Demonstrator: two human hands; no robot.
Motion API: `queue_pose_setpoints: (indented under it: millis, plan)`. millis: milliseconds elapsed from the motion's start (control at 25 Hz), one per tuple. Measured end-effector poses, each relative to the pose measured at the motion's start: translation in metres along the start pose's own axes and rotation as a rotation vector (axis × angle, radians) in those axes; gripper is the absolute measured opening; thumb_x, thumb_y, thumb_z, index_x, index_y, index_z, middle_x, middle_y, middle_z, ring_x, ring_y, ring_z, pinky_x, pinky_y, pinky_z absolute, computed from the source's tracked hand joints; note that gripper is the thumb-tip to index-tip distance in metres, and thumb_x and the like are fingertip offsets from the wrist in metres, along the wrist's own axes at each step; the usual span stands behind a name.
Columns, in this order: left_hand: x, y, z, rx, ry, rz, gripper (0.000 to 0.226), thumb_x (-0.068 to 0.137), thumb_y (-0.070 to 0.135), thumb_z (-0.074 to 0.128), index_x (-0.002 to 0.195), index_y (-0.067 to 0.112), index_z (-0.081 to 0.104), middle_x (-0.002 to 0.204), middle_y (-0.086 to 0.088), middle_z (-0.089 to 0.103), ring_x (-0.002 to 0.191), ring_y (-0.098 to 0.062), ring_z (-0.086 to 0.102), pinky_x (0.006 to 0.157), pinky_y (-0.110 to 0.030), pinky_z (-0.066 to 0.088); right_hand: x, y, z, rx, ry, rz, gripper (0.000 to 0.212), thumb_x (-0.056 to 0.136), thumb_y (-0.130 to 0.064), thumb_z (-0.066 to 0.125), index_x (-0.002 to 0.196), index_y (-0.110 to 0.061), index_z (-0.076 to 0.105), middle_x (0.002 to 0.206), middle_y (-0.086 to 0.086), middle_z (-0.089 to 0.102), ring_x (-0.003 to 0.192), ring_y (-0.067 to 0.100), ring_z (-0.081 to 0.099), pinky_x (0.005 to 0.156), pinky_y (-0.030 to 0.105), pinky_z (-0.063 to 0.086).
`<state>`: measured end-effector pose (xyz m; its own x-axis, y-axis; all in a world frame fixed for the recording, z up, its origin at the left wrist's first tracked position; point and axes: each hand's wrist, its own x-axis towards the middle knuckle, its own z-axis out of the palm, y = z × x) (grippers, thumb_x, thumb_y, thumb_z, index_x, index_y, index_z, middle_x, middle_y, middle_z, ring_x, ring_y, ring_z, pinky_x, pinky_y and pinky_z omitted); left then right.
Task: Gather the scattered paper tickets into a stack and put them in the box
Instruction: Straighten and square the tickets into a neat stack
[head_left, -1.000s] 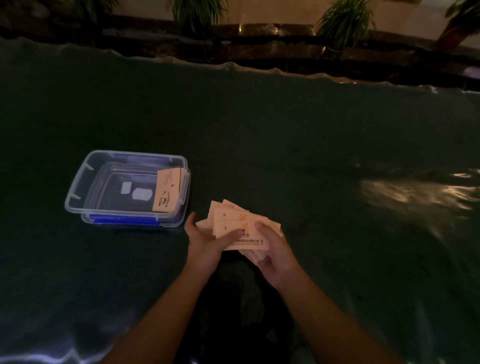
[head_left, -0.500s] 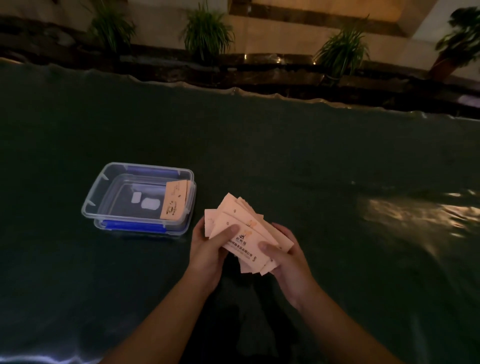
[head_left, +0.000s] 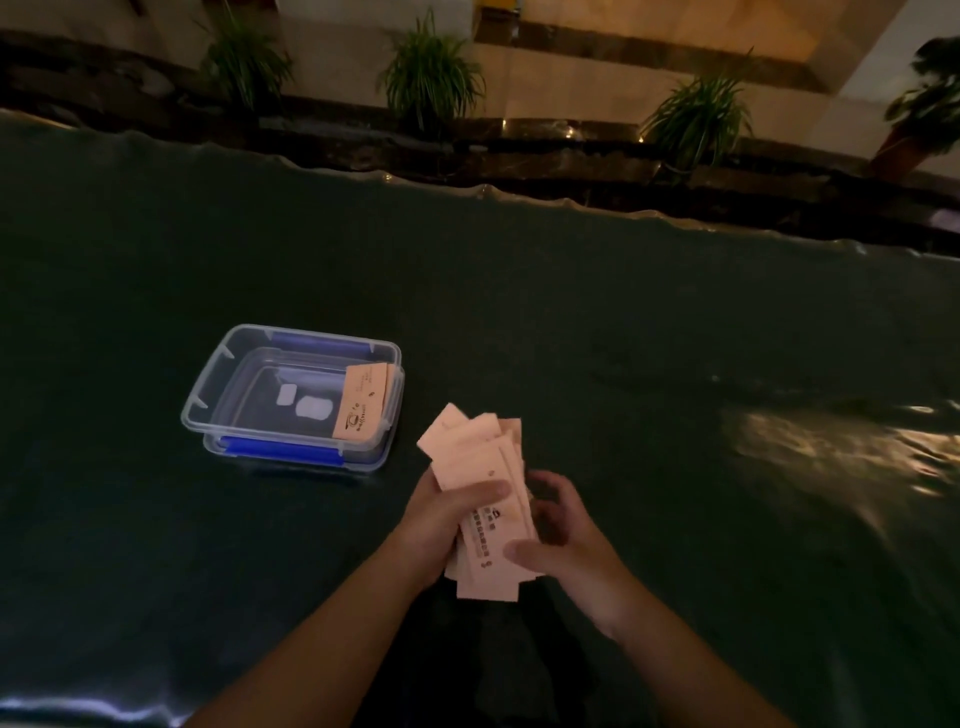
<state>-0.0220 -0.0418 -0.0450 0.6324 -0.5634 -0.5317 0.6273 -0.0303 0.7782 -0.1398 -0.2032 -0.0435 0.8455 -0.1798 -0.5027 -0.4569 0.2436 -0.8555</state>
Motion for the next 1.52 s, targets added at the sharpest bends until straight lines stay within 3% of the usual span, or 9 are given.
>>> queue_pose_setpoints:
  millis: [240,400,520,800,960,1200,1320,1400,1520]
  plan:
    - [0.006,0.004,-0.003,0.426,-0.183,0.170,0.092,0.068,0.005,0.088,0.138,0.041,0.041,0.125,0.004,0.073,0.116,-0.005,0.070,0.091,-0.026,0.059,0.026,-0.022,0.007,-0.252,-0.061,-0.061,0.096,0.068,0.023,0.076,0.141,-0.033,0.049,0.128,0.001,0.075,0.120,0.017,0.074,0.094,0.035,0.064]
    - [0.019,0.020,-0.016,0.705,-0.256,0.232,0.079,0.073,0.006,0.086,0.122,0.055,0.047,0.120,0.015,0.069,0.110,0.009,0.065,0.096,-0.018,0.055,0.048,-0.017,0.014,-0.363,0.037,-0.201,0.092,0.069,0.008,0.091,0.133,-0.040,0.046,0.119,-0.017,0.074,0.110,-0.003,0.073,0.088,0.014,0.057]
    - [0.031,0.019,-0.022,0.783,-0.277,0.340,0.059,0.078,0.010,0.084,0.117,0.049,0.063,0.115,0.023,0.072,0.107,0.002,0.069,0.091,-0.008,0.050,0.059,-0.013,0.015,-0.445,0.046,-0.203,0.086,0.076,-0.014,0.092,0.139,-0.044,0.041,0.125,-0.013,0.071,0.113,-0.002,0.070,0.098,0.019,0.054]
    - [0.041,-0.007,-0.040,0.810,-0.194,0.279,0.095,0.067,0.040,0.090,0.148,0.023,0.045,0.127,0.008,0.068,0.118,-0.001,0.066,0.110,-0.038,0.050,0.069,0.008,0.016,-0.527,-0.001,-0.143,0.093,0.080,-0.023,0.091,0.147,-0.047,0.032,0.130,-0.017,0.069,0.116,-0.007,0.068,0.096,0.013,0.050]
    - [0.045,-0.010,-0.048,0.848,-0.174,0.236,0.128,0.062,0.042,0.095,0.154,0.048,0.007,0.140,0.014,0.053,0.128,0.002,0.055,0.107,-0.023,0.041,0.070,0.010,0.011,-0.560,-0.093,-0.123,0.126,0.076,-0.008,0.092,0.167,-0.040,0.010,0.148,-0.019,0.052,0.131,-0.007,0.059,0.111,0.021,0.048]
    - [0.046,-0.006,-0.050,0.900,-0.121,0.254,0.112,0.061,0.041,0.093,0.142,0.051,0.015,0.129,0.018,0.055,0.118,0.017,0.053,0.105,-0.027,0.047,0.073,0.006,0.028,-0.577,0.018,-0.134,0.102,0.081,-0.008,0.087,0.158,-0.039,0.028,0.140,-0.012,0.062,0.126,0.001,0.064,0.115,0.041,0.052]
    - [0.044,-0.008,-0.061,0.847,-0.099,0.240,0.129,0.061,0.035,0.096,0.155,0.040,0.009,0.129,0.025,0.051,0.117,0.025,0.049,0.100,-0.015,0.040,0.075,0.007,0.030,-0.588,-0.034,-0.113,0.119,0.082,-0.009,0.088,0.166,-0.042,0.010,0.135,-0.031,0.053,0.120,-0.017,0.059,0.112,0.025,0.049]
    - [0.042,-0.012,-0.064,0.809,-0.115,0.181,0.141,0.063,0.030,0.098,0.163,0.033,-0.001,0.138,0.022,0.049,0.124,0.015,0.050,0.109,-0.021,0.036,0.076,0.011,0.033,-0.616,-0.087,-0.079,0.133,0.084,-0.010,0.088,0.168,-0.043,-0.009,0.140,-0.037,0.044,0.117,-0.024,0.055,0.111,0.018,0.042]
    - [0.041,-0.019,-0.060,0.781,-0.144,0.129,0.145,0.065,0.030,0.097,0.164,0.027,-0.008,0.152,0.010,0.044,0.141,-0.004,0.042,0.119,-0.033,0.028,0.078,0.016,0.045,-0.622,-0.071,-0.021,0.132,0.087,-0.010,0.085,0.167,-0.044,-0.014,0.166,-0.014,0.038,0.139,-0.004,0.047,0.116,0.024,0.035]
